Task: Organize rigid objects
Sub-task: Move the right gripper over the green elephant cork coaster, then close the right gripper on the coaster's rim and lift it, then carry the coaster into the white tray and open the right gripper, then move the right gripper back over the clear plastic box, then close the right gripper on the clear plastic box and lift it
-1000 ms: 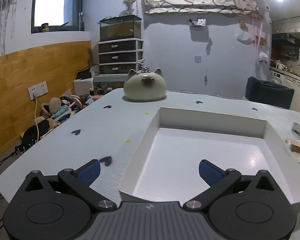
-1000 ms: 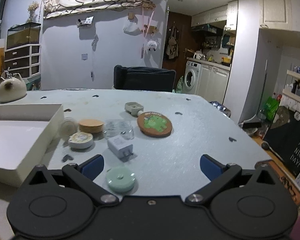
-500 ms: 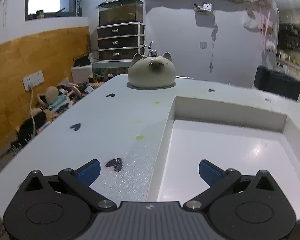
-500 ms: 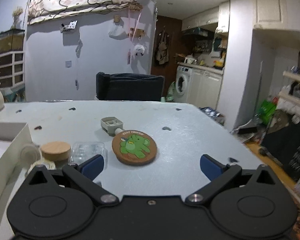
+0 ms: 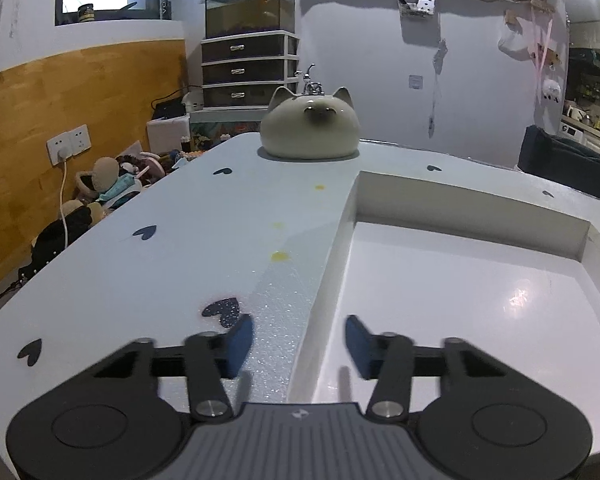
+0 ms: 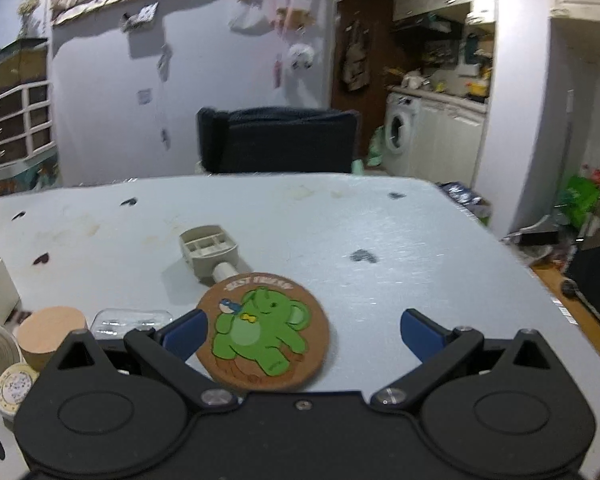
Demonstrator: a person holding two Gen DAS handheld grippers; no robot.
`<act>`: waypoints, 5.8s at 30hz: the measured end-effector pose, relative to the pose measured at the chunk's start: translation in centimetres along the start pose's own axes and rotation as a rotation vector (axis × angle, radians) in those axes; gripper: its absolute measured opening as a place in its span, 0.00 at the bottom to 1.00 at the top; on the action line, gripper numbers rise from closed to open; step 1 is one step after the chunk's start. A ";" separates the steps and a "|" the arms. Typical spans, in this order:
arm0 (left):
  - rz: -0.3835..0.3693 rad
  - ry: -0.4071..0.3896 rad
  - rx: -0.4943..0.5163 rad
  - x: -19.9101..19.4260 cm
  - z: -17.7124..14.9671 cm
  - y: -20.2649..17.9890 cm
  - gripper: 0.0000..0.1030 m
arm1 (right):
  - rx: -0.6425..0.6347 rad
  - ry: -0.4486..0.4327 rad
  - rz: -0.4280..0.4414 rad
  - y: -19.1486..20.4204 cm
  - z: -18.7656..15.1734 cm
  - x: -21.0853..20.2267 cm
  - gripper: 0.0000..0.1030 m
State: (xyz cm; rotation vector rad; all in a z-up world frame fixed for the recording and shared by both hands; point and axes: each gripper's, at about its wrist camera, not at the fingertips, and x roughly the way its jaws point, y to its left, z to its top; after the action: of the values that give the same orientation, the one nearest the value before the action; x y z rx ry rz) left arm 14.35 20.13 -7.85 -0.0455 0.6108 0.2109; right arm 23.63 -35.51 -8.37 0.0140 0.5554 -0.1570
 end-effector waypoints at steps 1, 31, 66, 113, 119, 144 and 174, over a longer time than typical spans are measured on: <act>0.001 0.000 0.005 0.1 0.0 -0.1 0.29 | -0.013 0.007 0.013 0.1 -0.1 0.4 1.00; -0.075 0.035 0.023 0.9 1.9 0.2 0.10 | -0.045 0.096 0.063 1.2 0.3 4.4 0.79; -0.090 -0.038 0.083 0.0 0.7 0.3 0.08 | -0.036 -0.033 0.142 4.7 -0.1 -3.1 0.97; -0.212 -0.063 -0.026 0.2 0.5 2.9 0.03 | -0.078 0.121 0.625 38.0 1.5 -7.3 1.00; -0.197 -0.080 -0.028 0.8 0.6 2.6 0.04 | -0.115 0.057 0.618 33.4 0.5 -9.8 1.00; -0.167 -0.098 0.024 1.0 0.6 1.8 0.06 | -0.048 -0.094 0.170 13.1 -0.8 -11.2 1.00; -0.156 -0.064 0.022 1.5 -0.4 1.9 0.08 | -0.052 0.121 0.035 9.8 -1.3 0.5 1.00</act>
State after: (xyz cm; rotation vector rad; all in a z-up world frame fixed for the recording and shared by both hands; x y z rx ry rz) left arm 14.91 22.20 -8.97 -0.0650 0.5426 0.0543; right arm 24.87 -25.84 -10.05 -0.0174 0.6794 -0.1084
